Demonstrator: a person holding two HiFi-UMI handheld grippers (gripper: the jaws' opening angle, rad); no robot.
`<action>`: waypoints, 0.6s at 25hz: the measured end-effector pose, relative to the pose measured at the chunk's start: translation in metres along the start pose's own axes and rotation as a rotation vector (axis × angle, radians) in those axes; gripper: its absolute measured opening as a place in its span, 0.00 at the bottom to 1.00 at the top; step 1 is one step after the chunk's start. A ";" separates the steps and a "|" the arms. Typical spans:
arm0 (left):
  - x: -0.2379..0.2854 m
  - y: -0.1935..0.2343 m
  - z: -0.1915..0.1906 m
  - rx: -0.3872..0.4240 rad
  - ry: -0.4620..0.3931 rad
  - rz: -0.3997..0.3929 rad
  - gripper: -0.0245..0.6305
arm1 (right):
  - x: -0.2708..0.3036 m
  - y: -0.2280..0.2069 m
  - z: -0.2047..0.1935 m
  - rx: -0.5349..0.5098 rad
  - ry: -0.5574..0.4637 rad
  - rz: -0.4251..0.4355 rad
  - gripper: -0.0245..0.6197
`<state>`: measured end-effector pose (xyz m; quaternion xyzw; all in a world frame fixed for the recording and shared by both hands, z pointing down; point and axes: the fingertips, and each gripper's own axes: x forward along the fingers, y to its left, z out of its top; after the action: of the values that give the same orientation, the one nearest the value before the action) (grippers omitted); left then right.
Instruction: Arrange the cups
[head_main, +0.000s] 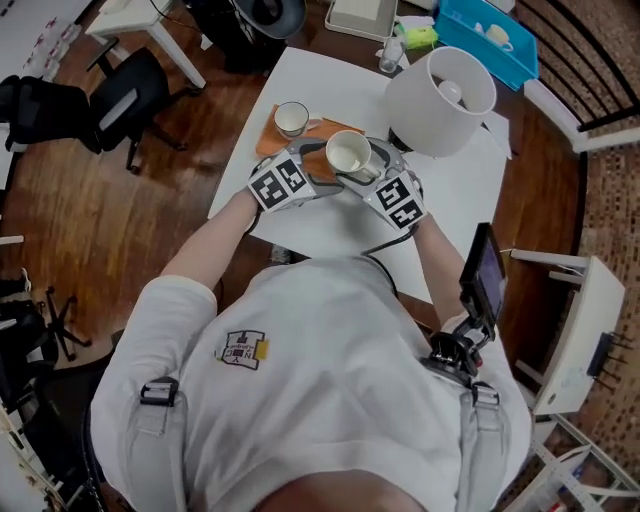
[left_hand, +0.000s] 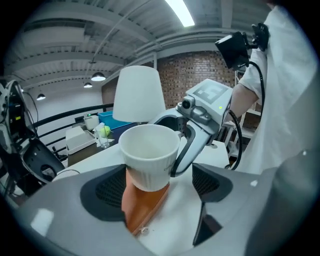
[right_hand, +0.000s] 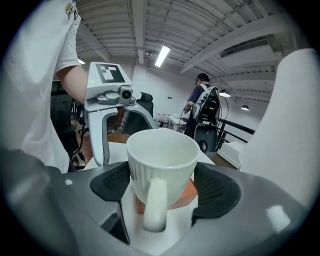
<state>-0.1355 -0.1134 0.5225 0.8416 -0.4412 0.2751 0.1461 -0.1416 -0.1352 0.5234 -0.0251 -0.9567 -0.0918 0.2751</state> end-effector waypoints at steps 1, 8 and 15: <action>0.000 0.005 -0.003 -0.017 0.002 0.008 0.66 | 0.007 -0.001 0.000 -0.013 0.005 0.012 0.66; 0.003 0.034 -0.027 -0.111 0.007 0.058 0.66 | 0.041 -0.009 0.005 -0.075 -0.011 0.079 0.66; 0.010 0.049 -0.035 -0.161 0.041 0.108 0.66 | 0.060 -0.018 0.000 -0.064 -0.053 0.134 0.66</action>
<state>-0.1829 -0.1305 0.5572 0.7964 -0.5034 0.2635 0.2070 -0.1936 -0.1529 0.5524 -0.1004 -0.9564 -0.1029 0.2541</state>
